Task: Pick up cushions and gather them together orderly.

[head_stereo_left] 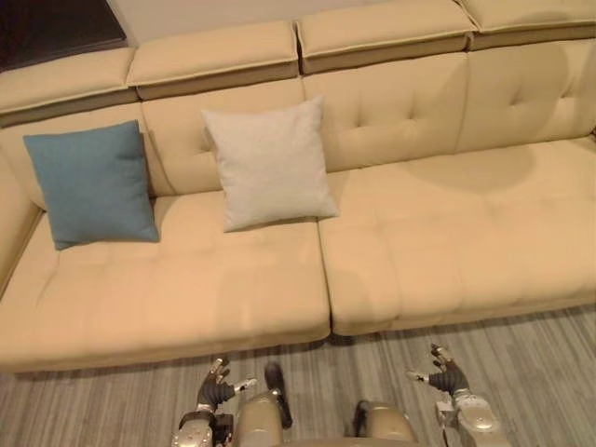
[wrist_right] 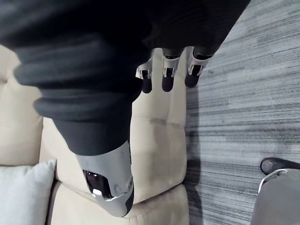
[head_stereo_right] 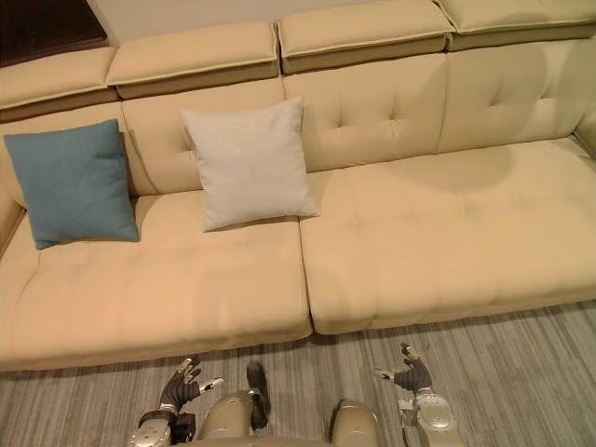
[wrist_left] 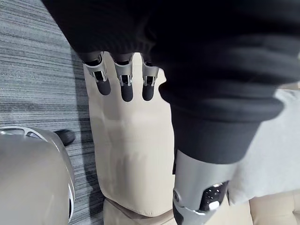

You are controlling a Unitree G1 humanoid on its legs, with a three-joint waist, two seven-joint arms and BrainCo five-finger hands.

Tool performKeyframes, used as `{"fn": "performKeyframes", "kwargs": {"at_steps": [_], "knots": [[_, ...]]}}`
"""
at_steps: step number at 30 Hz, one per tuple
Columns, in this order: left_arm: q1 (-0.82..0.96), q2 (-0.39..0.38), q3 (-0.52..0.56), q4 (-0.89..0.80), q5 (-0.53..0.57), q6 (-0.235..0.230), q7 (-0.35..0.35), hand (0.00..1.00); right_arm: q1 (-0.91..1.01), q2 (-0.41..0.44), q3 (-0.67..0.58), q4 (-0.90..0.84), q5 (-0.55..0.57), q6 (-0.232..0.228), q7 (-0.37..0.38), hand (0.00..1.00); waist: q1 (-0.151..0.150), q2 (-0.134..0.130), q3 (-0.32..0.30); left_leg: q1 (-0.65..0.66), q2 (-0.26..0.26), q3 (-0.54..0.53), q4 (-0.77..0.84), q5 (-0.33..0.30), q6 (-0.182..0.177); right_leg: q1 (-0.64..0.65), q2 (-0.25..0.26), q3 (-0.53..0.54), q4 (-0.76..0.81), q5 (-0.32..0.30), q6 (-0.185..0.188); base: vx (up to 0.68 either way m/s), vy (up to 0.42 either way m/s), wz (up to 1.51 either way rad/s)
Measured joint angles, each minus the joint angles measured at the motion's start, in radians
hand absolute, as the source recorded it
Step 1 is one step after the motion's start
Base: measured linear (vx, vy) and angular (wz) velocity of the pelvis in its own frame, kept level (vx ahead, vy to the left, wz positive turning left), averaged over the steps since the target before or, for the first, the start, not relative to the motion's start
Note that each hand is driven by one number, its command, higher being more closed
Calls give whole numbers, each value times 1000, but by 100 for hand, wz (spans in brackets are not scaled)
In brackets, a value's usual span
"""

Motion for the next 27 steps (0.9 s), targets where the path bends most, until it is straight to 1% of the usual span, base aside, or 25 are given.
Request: {"fn": "performKeyframes", "kwargs": {"at_steps": [1, 2, 3, 4, 5, 6, 7, 8, 9, 10, 13, 14, 15, 16, 17, 18, 19, 20, 21, 22, 23, 24, 25, 26, 27], "knots": [[9, 0, 3, -4, -7, -1, 0, 0, -1, -2, -2, -14, -1, 1, 0, 0, 4, -1, 1, 25, -6, -5, 21, -44, -9, -13, 2, 19, -7, 13, 8, -111, 40, -34], [10, -1, 4, -4, -11, -1, 0, 0, -3, -2, -2, -20, -1, 0, 1, 0, 5, -1, 0, 39, -11, -13, 21, -60, -15, -21, 3, 29, -7, 22, 8, -77, 74, -53], [15, -1, 5, -4, -15, -1, 0, 0, -9, -2, -3, -22, -1, 1, 1, 0, 6, 1, 0, 61, -28, -38, 3, -86, -29, -38, 10, 58, -9, 32, 20, -78, 86, -53], [18, -1, 5, -4, -19, -1, 0, 0, -14, -2, -2, -21, -2, 1, 1, 0, 8, 3, -1, 70, -33, -51, -9, -92, -32, -42, 15, 71, -12, 37, 27, -71, 110, -72], [24, -2, 6, -5, -26, -1, 3, 0, -19, 0, -2, -25, -5, 1, 1, 0, 7, 11, -6, 100, -44, -57, -49, -101, -37, -46, 19, 100, -24, 51, 42, -43, 130, -69], [25, -11, 6, -6, -30, -2, 11, 0, -15, -3, -12, -46, -7, 1, 1, 0, 4, 14, -9, 128, -51, -54, -102, -121, -30, -46, 26, 121, -51, 76, 55, -37, 142, -60], [23, -12, 6, -6, -30, -2, 13, 0, -14, -2, -17, -50, -7, 1, 0, 0, 3, 17, -9, 133, -52, -54, -113, -126, -32, -47, 28, 125, -58, 82, 58, -16, 115, -53], [8, -17, 5, -6, -33, -3, 15, 0, -10, 0, -33, -62, -8, 0, -5, 0, -2, 20, -12, 138, -61, -37, -137, -126, -32, -48, 30, 144, -95, 117, 75, -22, 132, -47], [-2, -20, 5, -16, -35, -3, 15, 0, -9, 1, -41, -62, -8, 0, -12, 0, -9, 20, -12, 136, -65, -17, -142, -130, -26, -46, 31, 165, -135, 151, 81, -19, 130, -53], [-2, -20, 5, -23, -35, -3, 14, 0, -9, 1, -41, -63, -7, 0, -12, 0, -12, 21, -12, 136, -65, -7, -141, -133, -22, -46, 32, 173, -149, 161, 84, -9, 161, -53], [-14, -17, 5, -48, -34, -6, 14, 0, 6, 14, -42, -118, -3, -2, -13, 0, -42, 22, -9, 139, -76, 39, -135, -144, -6, -53, 50, 256, -235, 241, 99, 17, 143, -84], [-15, -16, 5, -56, -34, -6, 15, 0, 5, 18, -42, -127, -2, -3, -13, 0, -45, 22, -5, 142, -75, 44, -129, -148, -2, -54, 57, 276, -250, 257, 100, 24, 93, -150], [-14, -17, 5, -80, -34, -6, 15, 0, -4, 24, -36, -138, 5, -12, -13, 0, -46, 25, 1, 153, -60, 85, -115, -169, -1, -71, 82, 301, -284, 316, 97, 4, 45, -192], [-12, -17, 5, -97, -34, -6, 15, 0, -23, 27, -32, -137, 10, -11, -13, 0, -43, 31, 3, 161, -32, 142, -121, -185, 3, -88, 102, 248, -315, 366, 66, -5, 28, -204], [-13, -17, 5, -105, -34, -7, 15, 0, -34, 33, -31, -137, 11, -11, -14, 0, -43, 30, 5, 170, -21, 186, -126, -192, 4, -88, 102, 192, -327, 376, 40, -35, -41, -216], [-30, -16, 3, -110, -34, -6, 15, 0, -62, 35, -24, -137, 20, -10, -17, 0, -48, 31, 30, 206, -4, 297, -135, -204, 2, -119, 64, -66, -280, 307, -67, -33, -57, -177], [-34, -17, -2, -110, -34, -5, 14, 0, -65, 35, -22, -137, 25, -10, -17, 0, -48, 35, 35, 227, 1, 338, -143, -206, -1, -119, 32, -183, -261, 280, -93, -16, -53, -209], [-42, -18, -11, -111, -34, -5, 14, 0, -72, 36, -14, -136, 31, -9, -17, 0, -47, 41, 35, 259, 13, 405, -154, -213, -12, -107, -12, -353, -234, 245, -117, 49, -48, -201], [-45, -16, -15, -111, -34, -4, 14, 0, -77, 39, 9, -136, 31, -9, -17, 0, -42, 45, 37, 302, 30, 492, -156, -225, -32, -77, -51, -533, -205, 228, -130, 119, -117, -264], [-53, -11, -21, -109, -34, -2, 14, 0, -83, 50, 26, -137, 31, -9, -17, 0, -37, 43, 35, 346, 40, 560, -152, -232, -46, -45, -67, -652, -188, 224, -120, 146, -163, -231], [-56, -6, -30, -109, -34, -1, 14, 0, -82, 57, 28, -137, 31, -10, -17, 0, -37, 41, 34, 357, 45, 577, -146, -233, -48, -43, -65, -669, -183, 226, -114, 193, -217, -205], [-77, 4, -56, -109, -34, 4, 12, 0, -82, 64, 34, -137, 31, -10, -17, 0, -45, 42, 34, 369, 67, 590, -97, -237, -56, -55, -42, -621, -170, 219, -98, 243, -237, -169], [-113, 4, -70, -110, -32, 6, 12, 0, -78, 65, 44, -137, 31, -9, -16, 0, -47, 42, 34, 369, 128, 581, 35, -243, -67, -55, -1, -560, -163, 203, -98, 251, -238, -164], [-123, 4, -74, -110, -31, 5, 12, 0, -75, 66, 48, -137, 31, -9, -16, 0, -45, 43, 34, 365, 166, 574, 115, -240, -70, -49, 20, -531, -164, 196, -100, 270, -212, -171], [-136, -2, -78, -110, -29, 4, 12, 0, -73, 72, 60, -138, 33, -10, -18, 0, -42, 52, 31, 323, 264, 514, 333, -196, -22, -25, 76, -471, -175, 176, -109, 289, -147, -191]]}}
